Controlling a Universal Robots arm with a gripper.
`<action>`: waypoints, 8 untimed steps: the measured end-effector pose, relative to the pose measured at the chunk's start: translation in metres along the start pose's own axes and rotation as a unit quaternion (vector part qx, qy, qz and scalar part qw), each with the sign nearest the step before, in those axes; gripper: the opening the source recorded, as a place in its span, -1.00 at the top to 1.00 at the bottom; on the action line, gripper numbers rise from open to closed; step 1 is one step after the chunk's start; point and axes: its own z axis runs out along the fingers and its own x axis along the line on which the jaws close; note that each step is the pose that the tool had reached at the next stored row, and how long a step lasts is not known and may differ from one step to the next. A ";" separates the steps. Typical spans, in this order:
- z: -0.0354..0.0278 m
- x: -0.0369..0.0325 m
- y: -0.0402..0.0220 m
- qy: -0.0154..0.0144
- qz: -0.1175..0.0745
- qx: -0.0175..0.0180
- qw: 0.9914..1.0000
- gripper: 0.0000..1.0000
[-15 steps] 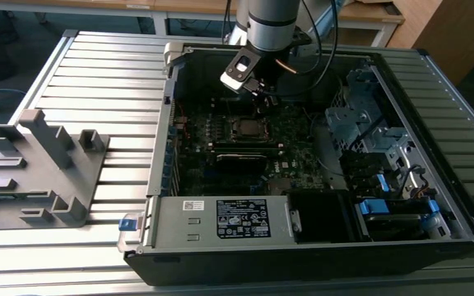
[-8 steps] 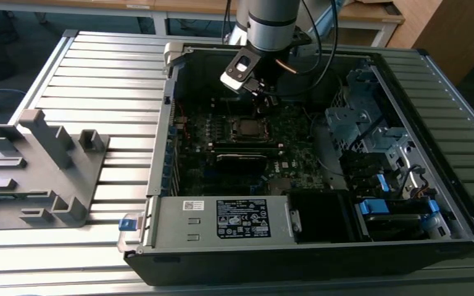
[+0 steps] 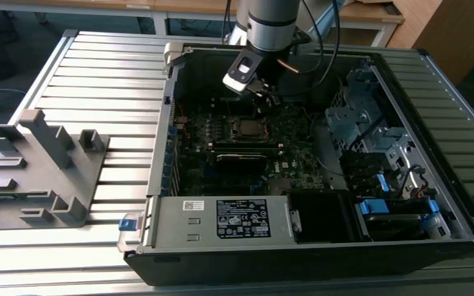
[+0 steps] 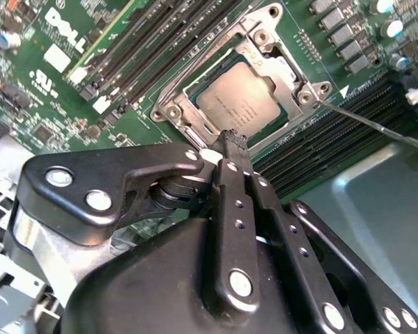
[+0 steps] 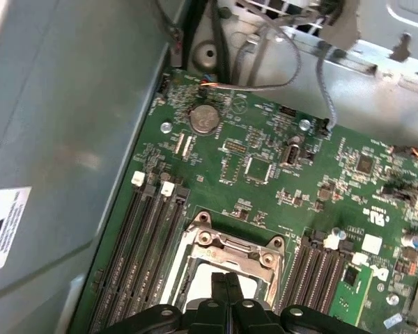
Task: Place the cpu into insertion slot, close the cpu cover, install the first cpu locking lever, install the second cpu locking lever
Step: 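Close the cpu cover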
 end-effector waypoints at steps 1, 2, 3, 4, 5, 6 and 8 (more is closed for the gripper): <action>0.0000 0.0000 0.0000 0.000 -0.008 0.000 1.000 0.80; 0.0001 0.0000 0.0000 0.001 -0.016 0.000 1.000 0.80; 0.0001 0.0000 0.0000 0.001 -0.023 -0.001 1.000 0.80; 0.0001 0.0000 0.0000 0.002 -0.039 -0.001 0.999 0.80; 0.0001 0.0000 0.0000 0.002 -0.044 -0.001 0.999 0.80; 0.0001 0.0000 0.0000 0.002 -0.045 -0.001 0.999 0.80; 0.0001 0.0000 0.0000 0.002 -0.046 -0.001 0.999 0.80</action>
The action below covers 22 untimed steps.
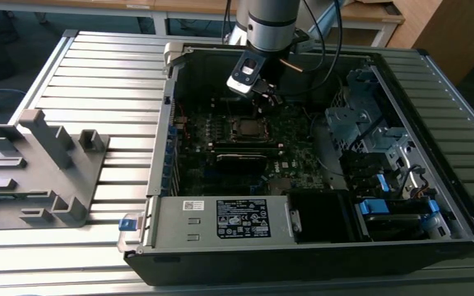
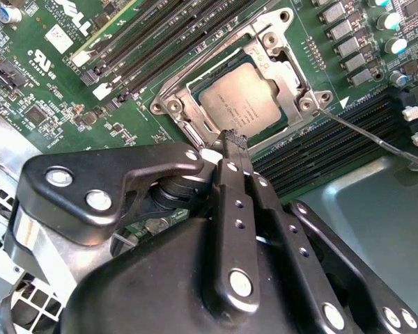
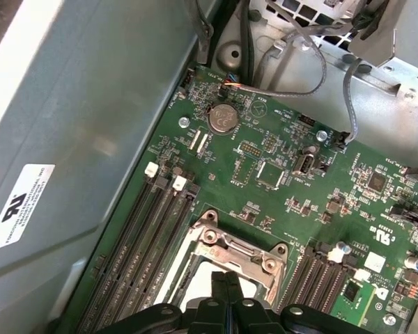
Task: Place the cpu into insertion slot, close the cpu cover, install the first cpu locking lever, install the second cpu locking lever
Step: 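Close the cpu cover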
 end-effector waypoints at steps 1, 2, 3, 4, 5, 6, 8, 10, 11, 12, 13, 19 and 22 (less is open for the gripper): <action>0.0000 0.0000 0.0000 0.000 -0.001 0.000 1.000 0.80; 0.0000 0.0000 0.0000 0.000 -0.001 0.000 1.000 0.80; 0.0000 0.0000 0.0000 0.000 -0.001 0.000 1.000 0.80; 0.0000 0.0000 0.0000 0.000 -0.001 0.000 1.000 0.80; 0.0000 0.0000 0.0000 0.000 -0.001 0.000 1.000 0.80; 0.0000 0.0000 0.0000 0.000 -0.001 0.000 1.000 0.80; 0.0000 0.0000 0.0000 0.000 -0.001 0.000 1.000 0.80; 0.0000 0.0000 0.0000 0.000 -0.001 0.000 1.000 0.80; 0.0000 0.0000 0.0000 0.000 -0.001 0.000 1.000 0.80; 0.0000 0.0000 0.0000 0.000 -0.002 0.000 1.000 0.80; 0.0000 0.0000 0.0000 0.000 -0.004 0.000 1.000 0.80; 0.0003 0.0000 0.0000 0.001 -0.036 -0.001 0.999 0.80; 0.0004 0.0000 0.0000 0.002 -0.054 -0.001 0.999 0.80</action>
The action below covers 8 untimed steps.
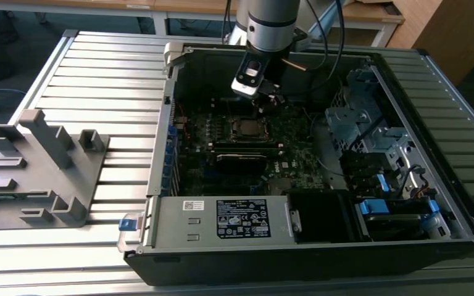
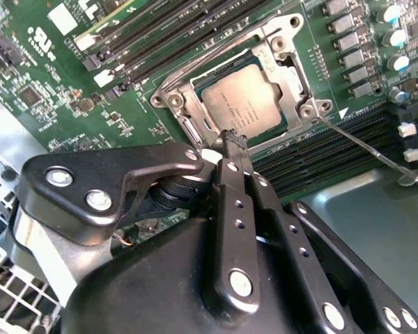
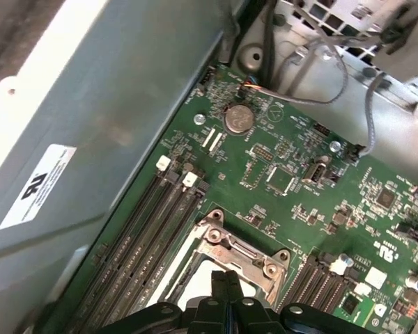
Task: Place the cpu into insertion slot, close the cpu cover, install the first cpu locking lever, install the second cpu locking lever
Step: 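Close the cpu cover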
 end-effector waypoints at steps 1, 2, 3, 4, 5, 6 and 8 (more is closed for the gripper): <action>0.0000 0.0000 0.0000 0.000 -0.002 0.000 1.000 0.80; 0.0000 0.0000 0.0000 0.000 -0.002 0.000 1.000 0.80; 0.0000 0.0000 0.0000 0.000 -0.002 0.000 1.000 0.80; 0.0000 0.0000 0.0000 0.000 -0.002 0.000 1.000 0.80; 0.0000 0.0000 0.0000 0.000 -0.002 0.000 1.000 0.80; 0.0000 0.0000 0.0000 0.000 -0.002 0.000 1.000 0.80; 0.0000 0.0000 0.0000 0.000 -0.004 0.000 1.000 0.80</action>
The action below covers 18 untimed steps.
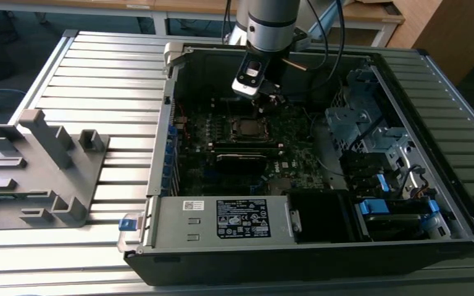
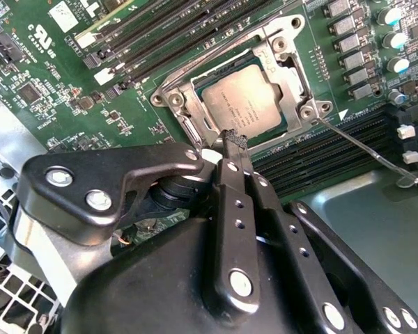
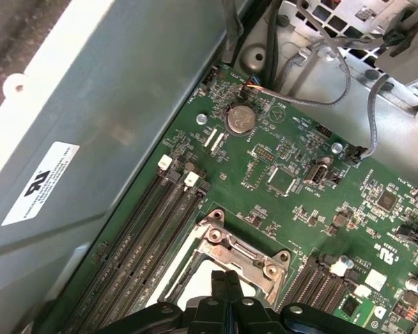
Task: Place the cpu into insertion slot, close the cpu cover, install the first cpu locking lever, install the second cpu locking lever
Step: 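Close the cpu cover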
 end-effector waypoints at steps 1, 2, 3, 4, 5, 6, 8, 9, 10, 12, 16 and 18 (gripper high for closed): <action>0.0000 0.0000 0.0000 0.000 -0.003 0.000 1.000 0.80; 0.0000 0.0000 0.0000 0.000 -0.006 0.000 1.000 0.80; 0.0000 0.0000 0.0000 0.000 -0.010 0.000 1.000 0.80; 0.0000 0.0000 0.0000 0.001 -0.015 0.000 1.000 0.80; 0.0000 0.0000 0.0000 0.001 -0.020 0.000 1.000 0.80; 0.0001 0.0000 0.0000 0.001 -0.026 -0.001 1.000 0.80; 0.0001 0.0000 0.0000 0.001 -0.035 -0.001 0.999 0.80; 0.0001 0.0000 0.0000 0.001 -0.035 -0.001 0.999 0.80; 0.0001 0.0000 0.0000 0.001 -0.035 -0.001 0.999 0.80; 0.0001 0.0000 0.0000 0.001 -0.036 -0.001 0.999 0.80; 0.0001 0.0000 0.0000 0.001 -0.036 -0.001 0.999 0.80; 0.0001 0.0000 0.0000 0.001 -0.037 -0.001 0.999 0.80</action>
